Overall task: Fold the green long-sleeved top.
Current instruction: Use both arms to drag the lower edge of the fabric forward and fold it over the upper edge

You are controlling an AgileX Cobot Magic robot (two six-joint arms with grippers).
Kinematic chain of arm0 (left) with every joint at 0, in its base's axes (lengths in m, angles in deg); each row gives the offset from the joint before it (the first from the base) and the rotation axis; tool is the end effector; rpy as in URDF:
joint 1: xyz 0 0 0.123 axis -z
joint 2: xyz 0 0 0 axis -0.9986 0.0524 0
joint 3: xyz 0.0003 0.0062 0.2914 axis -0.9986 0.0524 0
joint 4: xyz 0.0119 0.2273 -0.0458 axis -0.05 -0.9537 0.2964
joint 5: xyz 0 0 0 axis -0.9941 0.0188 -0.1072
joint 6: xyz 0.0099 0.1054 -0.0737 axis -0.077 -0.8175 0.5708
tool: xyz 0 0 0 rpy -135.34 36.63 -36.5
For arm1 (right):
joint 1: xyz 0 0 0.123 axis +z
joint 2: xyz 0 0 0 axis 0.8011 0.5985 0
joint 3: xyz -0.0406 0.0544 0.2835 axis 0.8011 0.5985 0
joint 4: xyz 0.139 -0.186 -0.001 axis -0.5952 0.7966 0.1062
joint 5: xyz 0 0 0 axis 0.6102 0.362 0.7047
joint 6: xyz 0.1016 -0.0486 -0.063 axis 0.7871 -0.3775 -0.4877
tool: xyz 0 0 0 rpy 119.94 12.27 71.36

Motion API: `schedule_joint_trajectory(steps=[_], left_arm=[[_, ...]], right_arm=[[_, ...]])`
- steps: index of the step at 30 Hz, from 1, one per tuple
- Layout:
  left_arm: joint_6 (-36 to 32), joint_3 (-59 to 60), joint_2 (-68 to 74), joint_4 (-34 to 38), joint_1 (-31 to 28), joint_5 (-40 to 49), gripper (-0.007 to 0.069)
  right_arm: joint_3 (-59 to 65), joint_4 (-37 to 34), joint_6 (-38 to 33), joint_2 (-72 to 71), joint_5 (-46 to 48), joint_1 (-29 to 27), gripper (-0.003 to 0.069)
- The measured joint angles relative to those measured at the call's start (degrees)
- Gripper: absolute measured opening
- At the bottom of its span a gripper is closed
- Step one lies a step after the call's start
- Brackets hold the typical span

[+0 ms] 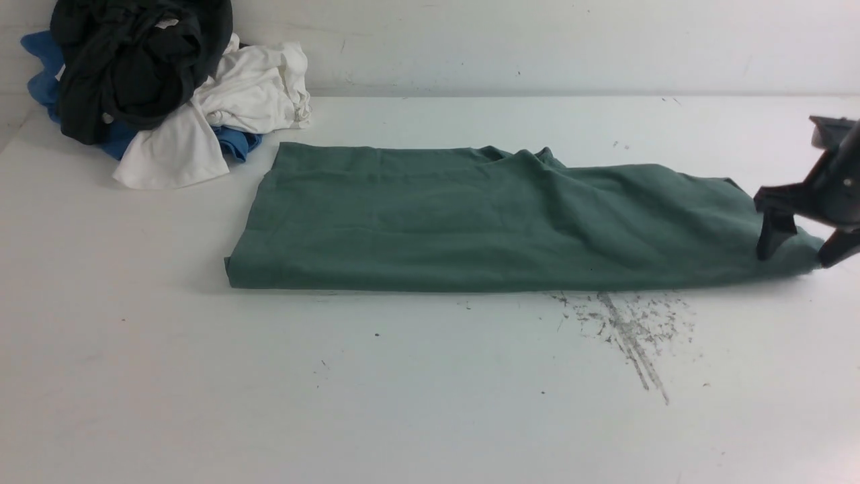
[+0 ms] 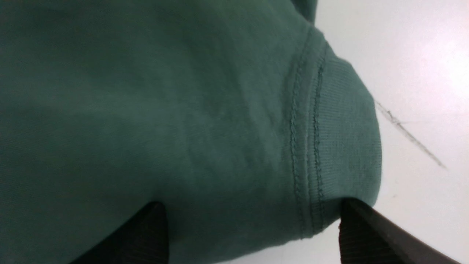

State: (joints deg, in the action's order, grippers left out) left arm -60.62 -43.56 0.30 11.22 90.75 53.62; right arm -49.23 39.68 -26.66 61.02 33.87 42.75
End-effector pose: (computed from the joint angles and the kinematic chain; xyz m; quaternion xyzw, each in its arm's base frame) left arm 0.2900 -0.0561 0.4504 0.2343 0.8834 -0.0822 0.3974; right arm 0.4445 -0.0706 0.1430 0.0674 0.9963 0.0405 0.0355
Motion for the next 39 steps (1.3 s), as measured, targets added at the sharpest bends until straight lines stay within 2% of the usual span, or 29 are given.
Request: schedule_joint_trajectory(steps=[8,13,19,23,26,33,39], left_arm=[[0.1,15.6,-15.4,-0.7,0.0,-3.5,-0.0007],[0.4,26.7,-26.1,-4.6,0.0,-5.2,-0.0007],[7.9,39.9,-34.1,-12.9,0.0,-13.2,-0.0007],[12.7,49.6,-35.5,-15.3,0.0,-20.9,-0.0007],[13.9,56.4,-35.1,-15.5,0.0,-26.6,-0.0007],[14.3,60.4,-34.7,-15.5,0.0,-35.4,-0.0007],[14.3,60.4,-34.7,-15.3,0.0,-37.0,-0.0007]], right_arm=[[-0.2,-2.8,-0.8,2.4,-2.7,-0.3,0.0561],[-0.7,-2.9,-2.0,2.4,-1.5,-0.5,0.0544],[-0.2,-3.0,-2.8,-0.6,1.2,-0.5,0.0543],[-0.2,-1.2,-2.3,-2.1,-1.8,-0.5,0.0542],[-0.2,-0.8,-1.0,-0.7,-3.9,-0.7,0.0542],[-0.3,-0.7,0.5,2.2,-4.9,-0.9,0.0542],[-0.8,-0.6,1.7,2.6,-4.8,-0.9,0.0538]])
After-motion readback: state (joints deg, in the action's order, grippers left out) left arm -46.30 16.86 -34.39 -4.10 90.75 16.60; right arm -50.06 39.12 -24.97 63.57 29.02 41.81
